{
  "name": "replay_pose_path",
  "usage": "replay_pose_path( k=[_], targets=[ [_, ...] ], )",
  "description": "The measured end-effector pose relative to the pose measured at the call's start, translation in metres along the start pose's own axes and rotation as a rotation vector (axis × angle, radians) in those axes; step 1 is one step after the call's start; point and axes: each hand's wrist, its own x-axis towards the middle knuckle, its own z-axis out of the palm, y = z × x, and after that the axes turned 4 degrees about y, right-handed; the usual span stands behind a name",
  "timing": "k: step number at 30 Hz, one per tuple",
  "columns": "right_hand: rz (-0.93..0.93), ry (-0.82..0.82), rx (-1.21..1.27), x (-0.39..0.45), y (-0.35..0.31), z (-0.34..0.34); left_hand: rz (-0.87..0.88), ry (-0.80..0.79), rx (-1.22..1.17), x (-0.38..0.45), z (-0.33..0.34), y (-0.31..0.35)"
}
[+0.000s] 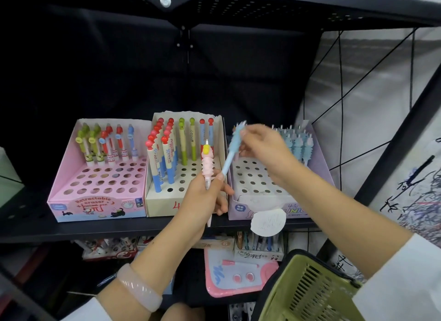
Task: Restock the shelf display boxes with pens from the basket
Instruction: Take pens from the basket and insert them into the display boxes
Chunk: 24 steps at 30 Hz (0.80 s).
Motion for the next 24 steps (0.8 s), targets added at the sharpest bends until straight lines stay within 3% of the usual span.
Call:
replay_pose_path(
  k=[4, 8, 13, 24],
  targets=[
    [-0.050, 0.310, 0.015, 0.022, -0.010, -0.032, -0.032, 0.029, 0.031, 0.001, -0.006, 0.003],
    [-0.175, 0.435, -0.283, 0.026, 0.001, -0.071, -0.020, 0.017, 0.051, 0.002, -0.005, 0.004],
    [-0.286, 0.490, -0.630, 0.019, 0.024, -0.103, -0.051, 0.008, 0.000, 0.002, 0.005, 0.003],
    [-0.295, 0.434, -0.689, 0.020, 0.028, -0.096, -0.106, 0.019, -0.056, -0.001, 0.009, 0.005]
  ],
)
